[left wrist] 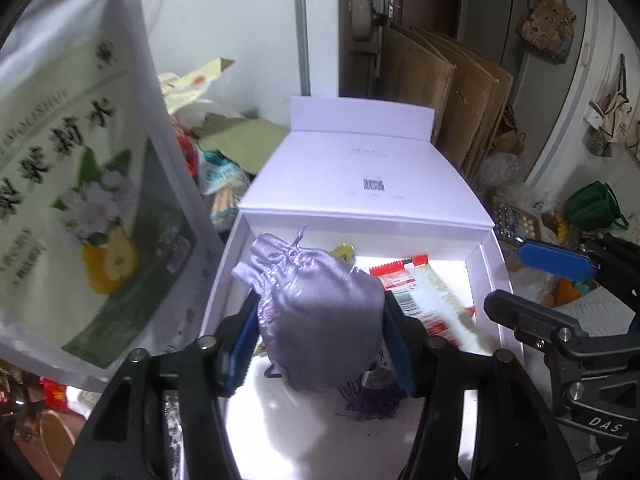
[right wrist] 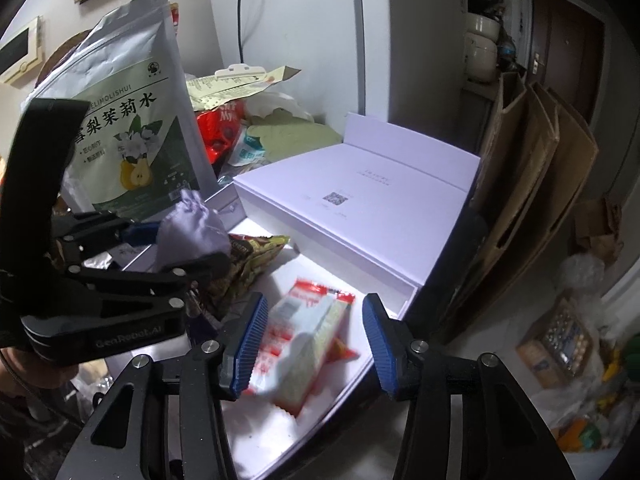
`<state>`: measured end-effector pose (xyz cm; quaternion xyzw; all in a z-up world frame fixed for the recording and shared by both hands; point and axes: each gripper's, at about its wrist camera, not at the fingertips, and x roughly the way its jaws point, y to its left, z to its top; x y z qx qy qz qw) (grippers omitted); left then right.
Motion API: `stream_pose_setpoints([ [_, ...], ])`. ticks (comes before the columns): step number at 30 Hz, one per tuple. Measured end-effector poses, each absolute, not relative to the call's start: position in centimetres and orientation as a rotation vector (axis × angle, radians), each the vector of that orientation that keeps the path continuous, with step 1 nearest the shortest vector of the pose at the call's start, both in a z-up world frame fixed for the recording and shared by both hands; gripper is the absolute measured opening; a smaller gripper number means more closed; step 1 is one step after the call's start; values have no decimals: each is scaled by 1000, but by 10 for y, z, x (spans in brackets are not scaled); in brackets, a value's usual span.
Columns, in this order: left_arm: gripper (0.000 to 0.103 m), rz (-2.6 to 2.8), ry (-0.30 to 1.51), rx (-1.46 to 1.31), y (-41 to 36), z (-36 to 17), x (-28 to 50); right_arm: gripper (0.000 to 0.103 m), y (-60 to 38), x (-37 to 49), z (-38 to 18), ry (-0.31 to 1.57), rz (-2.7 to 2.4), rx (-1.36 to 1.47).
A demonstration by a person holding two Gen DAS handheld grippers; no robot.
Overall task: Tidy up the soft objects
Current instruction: 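Lower both held items into the gift box and open both tools, then withdraw both tools from the box back toward the counter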
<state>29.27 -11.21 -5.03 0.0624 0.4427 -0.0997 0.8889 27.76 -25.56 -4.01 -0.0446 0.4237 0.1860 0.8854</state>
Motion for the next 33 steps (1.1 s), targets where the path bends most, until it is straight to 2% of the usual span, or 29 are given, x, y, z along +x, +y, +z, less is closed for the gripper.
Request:
stream_pose_setpoints([
  [2, 74, -185, 895, 145, -112, -42, 288, 50, -256, 275, -38, 876, 382, -99],
  [3, 75, -178, 882, 151, -112, -39, 286, 50, -256, 273, -35, 871, 378, -101],
  [24, 75, -164, 660, 138, -99, 61, 228, 50, -255, 233, 51, 692, 357, -102],
  [27, 75, -157, 615, 153, -97, 77, 212, 55, -254, 222, 66, 652, 358, -99],
  [33, 75, -153, 566, 160, -91, 100, 178, 55, -249, 194, 90, 585, 369, -105],
])
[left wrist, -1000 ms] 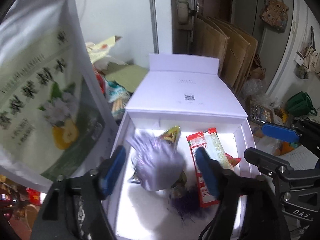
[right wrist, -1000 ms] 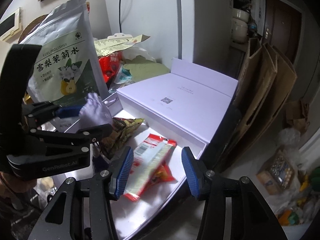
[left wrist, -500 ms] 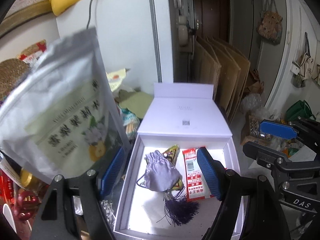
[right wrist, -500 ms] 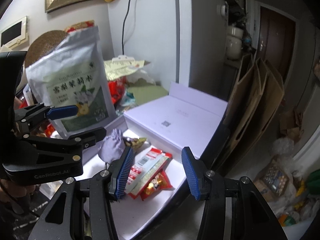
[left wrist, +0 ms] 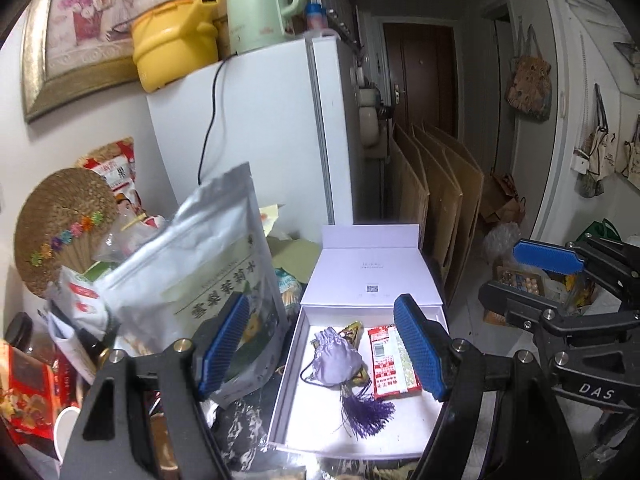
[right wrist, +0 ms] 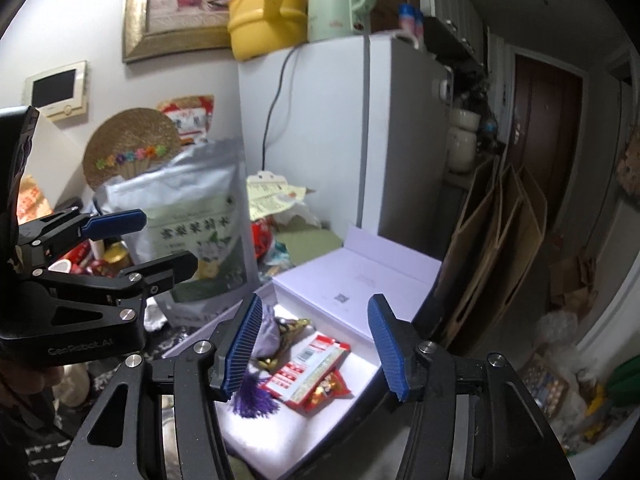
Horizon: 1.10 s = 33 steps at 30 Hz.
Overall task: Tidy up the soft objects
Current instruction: 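Withdraw both tools from the box back toward the counter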
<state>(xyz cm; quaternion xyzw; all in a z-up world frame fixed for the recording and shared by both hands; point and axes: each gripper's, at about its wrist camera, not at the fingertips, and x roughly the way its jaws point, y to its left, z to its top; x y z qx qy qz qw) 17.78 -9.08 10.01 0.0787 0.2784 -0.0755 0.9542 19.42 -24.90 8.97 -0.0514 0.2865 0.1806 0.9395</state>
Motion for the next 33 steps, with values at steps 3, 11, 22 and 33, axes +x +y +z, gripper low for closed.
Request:
stream_pose_setpoints([
  [3, 75, -151, 543, 157, -87, 109, 160, 59, -247, 179, 99, 560, 376, -107],
  [11, 88, -134, 499, 133, -74, 122, 106, 65, -239, 130, 116, 501, 417, -121],
  [22, 89, -97, 494, 118, -53, 116, 50, 76, -234, 73, 116, 470, 459, -128],
  [33, 89, -72, 534, 90, -42, 93, 9, 76, -219, 31, 94, 491, 512, -136],
])
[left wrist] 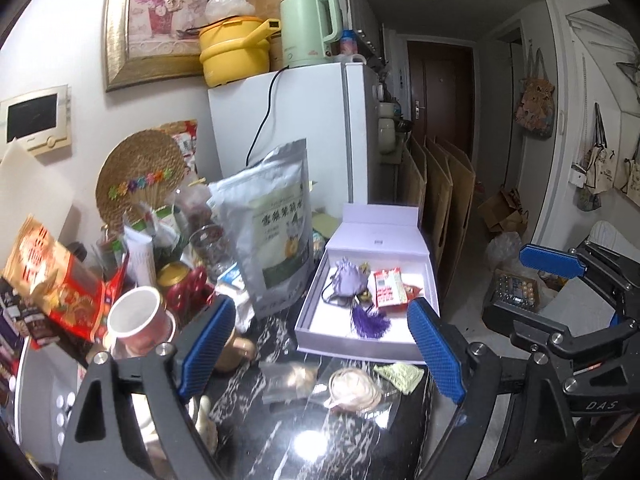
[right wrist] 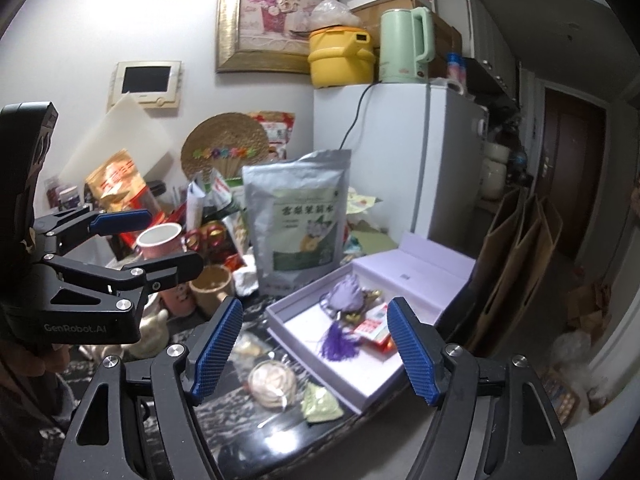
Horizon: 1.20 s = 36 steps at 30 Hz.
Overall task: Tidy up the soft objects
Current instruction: 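Withdraw both tools from the box back toward the counter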
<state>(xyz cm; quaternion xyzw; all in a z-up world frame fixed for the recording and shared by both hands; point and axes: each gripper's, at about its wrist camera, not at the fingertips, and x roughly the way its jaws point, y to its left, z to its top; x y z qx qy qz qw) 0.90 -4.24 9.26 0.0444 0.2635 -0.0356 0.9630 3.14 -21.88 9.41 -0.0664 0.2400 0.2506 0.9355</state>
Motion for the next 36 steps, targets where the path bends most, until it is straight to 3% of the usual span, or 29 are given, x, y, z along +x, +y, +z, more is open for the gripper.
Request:
stream_pose_setpoints([
  [19, 89, -78, 698, 16, -19, 18, -7, 76, -208, 23, 7, 686, 543, -41],
  [36, 89, -49, 850, -113, 9, -54, 33, 76, -207, 48, -53, 808, 514, -35],
])
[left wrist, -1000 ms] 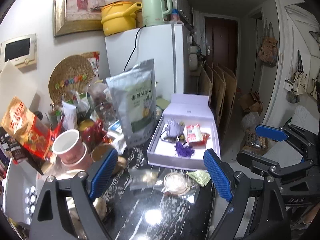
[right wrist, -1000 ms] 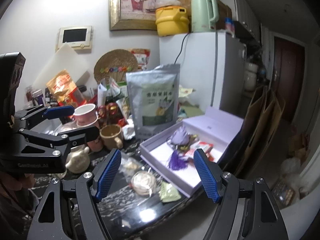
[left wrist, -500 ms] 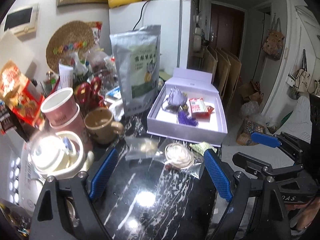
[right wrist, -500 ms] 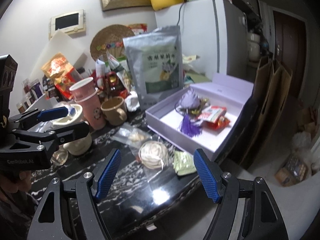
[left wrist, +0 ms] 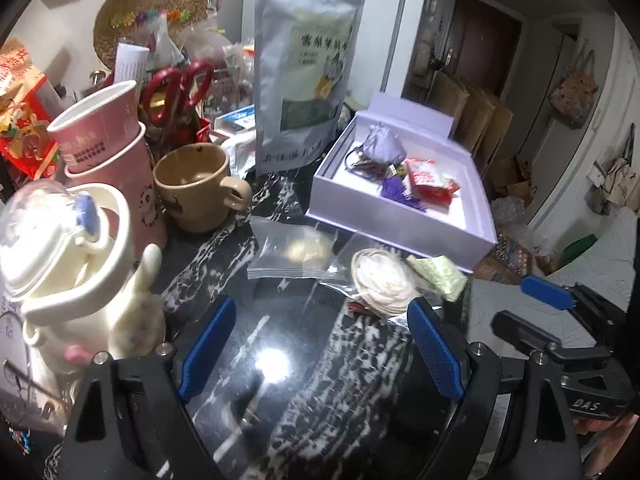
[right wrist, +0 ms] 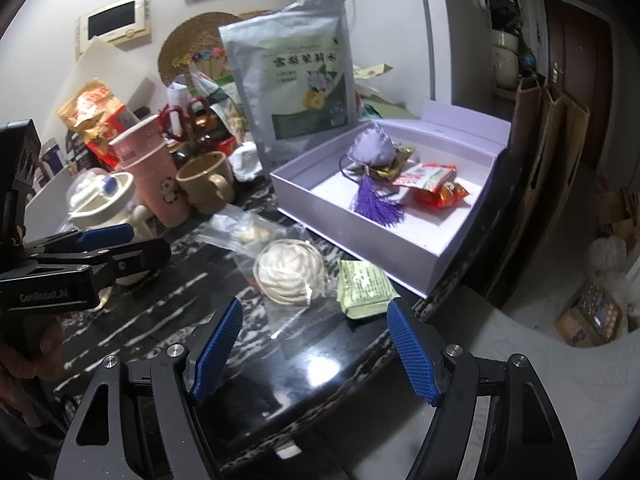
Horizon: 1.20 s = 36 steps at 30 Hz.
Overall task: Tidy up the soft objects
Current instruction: 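Withdraw both tools from the box back toward the counter, then grasp the clear zip bag with the left tool while the right tool grasps the green packet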
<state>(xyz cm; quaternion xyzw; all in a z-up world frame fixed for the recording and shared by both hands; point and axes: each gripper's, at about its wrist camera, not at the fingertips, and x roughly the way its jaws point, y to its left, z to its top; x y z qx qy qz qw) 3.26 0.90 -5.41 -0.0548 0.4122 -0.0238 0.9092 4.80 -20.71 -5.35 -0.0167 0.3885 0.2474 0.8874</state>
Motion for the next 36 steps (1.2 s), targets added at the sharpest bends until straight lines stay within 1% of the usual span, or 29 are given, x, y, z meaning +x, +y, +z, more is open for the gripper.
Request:
stream_pose_setpoints([
  [5, 89, -53, 878, -123, 11, -67, 56, 76, -206, 59, -65, 811, 490, -72],
  [16, 89, -24, 910, -108, 10, -82, 109, 76, -211, 90, -82, 864, 470, -28],
  [23, 89, 57, 960, -99, 14, -102, 136, 76, -213, 107, -90, 889, 450, -5],
  [33, 89, 34, 1060, -128, 21, -135, 155, 76, -214, 124, -106, 932, 453, 27],
  [36, 89, 44, 1051, -92, 18, -136, 154, 76, -212, 125, -109, 944, 453, 26],
])
